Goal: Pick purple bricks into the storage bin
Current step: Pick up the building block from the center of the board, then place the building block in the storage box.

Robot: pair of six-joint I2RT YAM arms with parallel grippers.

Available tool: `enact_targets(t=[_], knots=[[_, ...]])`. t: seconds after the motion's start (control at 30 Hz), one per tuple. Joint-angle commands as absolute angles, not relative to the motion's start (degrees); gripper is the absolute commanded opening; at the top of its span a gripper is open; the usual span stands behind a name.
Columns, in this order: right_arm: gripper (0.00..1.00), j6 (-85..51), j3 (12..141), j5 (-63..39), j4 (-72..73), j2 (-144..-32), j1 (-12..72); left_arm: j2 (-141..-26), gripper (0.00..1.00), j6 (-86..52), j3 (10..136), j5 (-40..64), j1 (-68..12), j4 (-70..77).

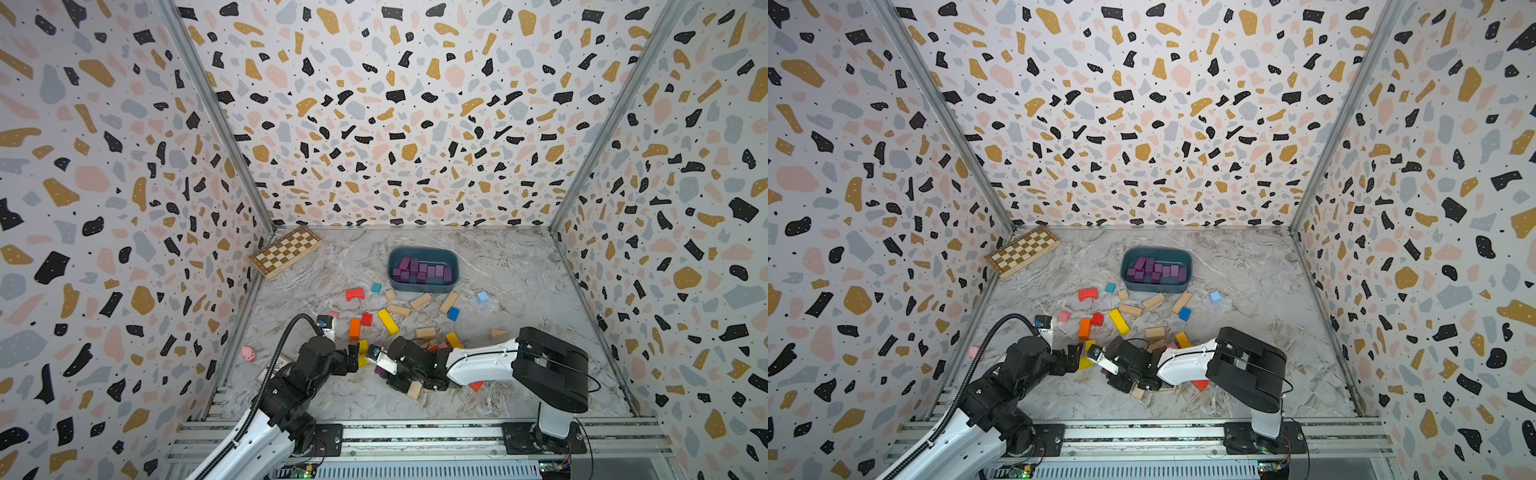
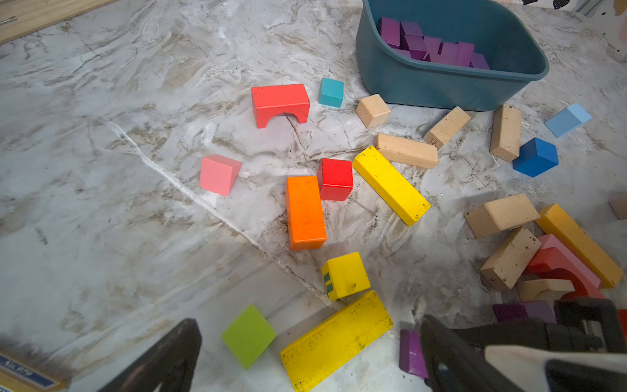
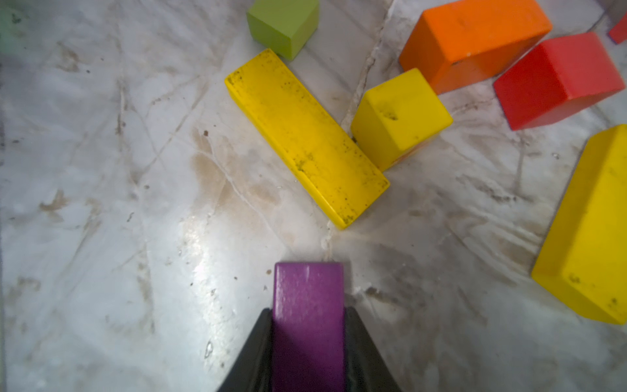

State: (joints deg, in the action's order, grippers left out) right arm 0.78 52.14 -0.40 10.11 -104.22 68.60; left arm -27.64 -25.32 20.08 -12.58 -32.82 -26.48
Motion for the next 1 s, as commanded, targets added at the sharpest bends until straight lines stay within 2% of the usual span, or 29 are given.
enact_targets(t=[0.0,0.2,0.23,0.6,0.8,0.97], knots=[[0.23,3.2,54.9,-0.1,6.3,-100.9,67.3,-27.0,0.99,-25.4,20.7,-13.1,-33.0,-24.2],[0.01,6.6,57.7,-2.2,5.4,-96.0,63.2,-26.5,0.99,-25.1,20.6,-12.7,-33.0,-24.2],[0.0,7.3,58.2,-2.4,5.0,-95.3,62.1,-26.4,0.99,-25.1,20.6,-12.6,-33.0,-24.2],[0.0,17.7,67.2,-10.2,4.3,-91.0,42.5,-24.7,0.99,-24.7,20.1,-11.8,-33.0,-24.2],[0.0,22.4,82.6,-13.7,-4.4,-100.0,32.9,-25.7,0.99,-24.3,20.3,-11.0,-33.0,-23.7],[0.0,34.6,93.8,-20.4,-13.7,-108.9,28.2,-25.4,0.99,-24.0,20.2,-10.6,-33.0,-23.5]])
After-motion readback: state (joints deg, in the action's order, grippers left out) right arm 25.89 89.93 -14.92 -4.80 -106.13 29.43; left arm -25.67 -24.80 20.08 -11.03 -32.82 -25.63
